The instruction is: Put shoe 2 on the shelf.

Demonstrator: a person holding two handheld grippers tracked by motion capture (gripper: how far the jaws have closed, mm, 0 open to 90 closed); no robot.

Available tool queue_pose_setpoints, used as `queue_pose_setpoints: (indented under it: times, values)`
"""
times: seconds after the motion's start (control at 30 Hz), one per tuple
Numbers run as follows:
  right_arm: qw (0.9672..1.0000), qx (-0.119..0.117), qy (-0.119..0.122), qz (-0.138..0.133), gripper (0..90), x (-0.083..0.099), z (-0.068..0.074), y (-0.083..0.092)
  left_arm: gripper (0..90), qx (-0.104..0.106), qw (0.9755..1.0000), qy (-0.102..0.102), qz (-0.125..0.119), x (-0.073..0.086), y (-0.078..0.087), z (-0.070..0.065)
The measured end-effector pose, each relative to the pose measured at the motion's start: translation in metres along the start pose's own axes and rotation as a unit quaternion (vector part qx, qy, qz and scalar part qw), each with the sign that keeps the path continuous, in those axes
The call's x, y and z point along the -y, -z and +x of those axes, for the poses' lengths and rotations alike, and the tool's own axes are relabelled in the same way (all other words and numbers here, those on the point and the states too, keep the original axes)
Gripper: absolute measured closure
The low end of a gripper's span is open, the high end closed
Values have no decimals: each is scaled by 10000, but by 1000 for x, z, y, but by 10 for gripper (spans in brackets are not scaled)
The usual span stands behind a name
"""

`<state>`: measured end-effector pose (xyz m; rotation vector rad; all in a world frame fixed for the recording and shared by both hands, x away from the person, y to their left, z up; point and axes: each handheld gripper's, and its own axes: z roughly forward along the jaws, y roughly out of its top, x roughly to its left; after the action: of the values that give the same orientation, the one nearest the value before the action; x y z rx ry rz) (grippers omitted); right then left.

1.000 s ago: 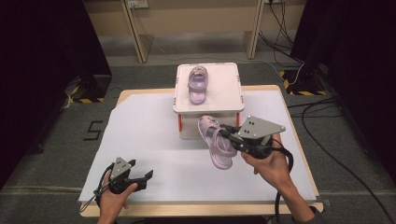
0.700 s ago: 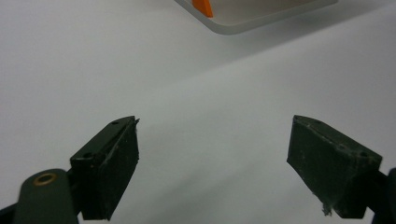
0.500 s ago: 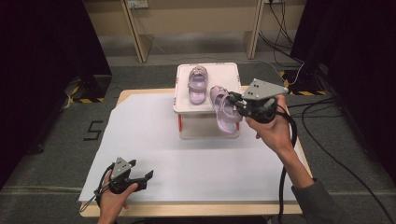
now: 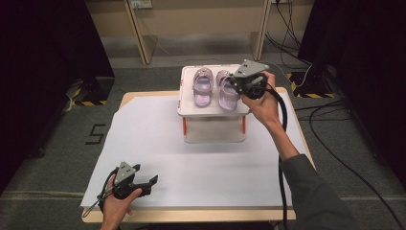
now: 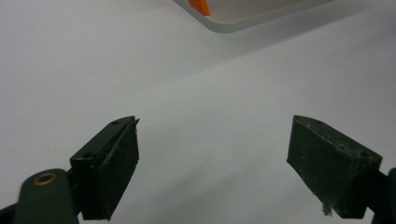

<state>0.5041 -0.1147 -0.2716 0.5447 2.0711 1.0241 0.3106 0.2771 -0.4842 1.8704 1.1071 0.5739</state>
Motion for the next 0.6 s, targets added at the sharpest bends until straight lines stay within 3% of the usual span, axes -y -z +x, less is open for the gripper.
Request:
queue_pose_setpoints:
  times: [0.27, 0.43, 0.6]
  values:
    - [9995, 173, 123, 249, 835, 0, -10, -35, 160, 27, 10000, 15, 1, 0, 0, 0]
    - [9992, 236, 122, 296, 834, 1, -14, -47, 160, 48, 10000, -15, 5, 0, 0, -1]
    - [9980, 308, 337, 439, 833, 2, -11, -58, 160, 44, 10000, -16, 12, -1, 1, -1]
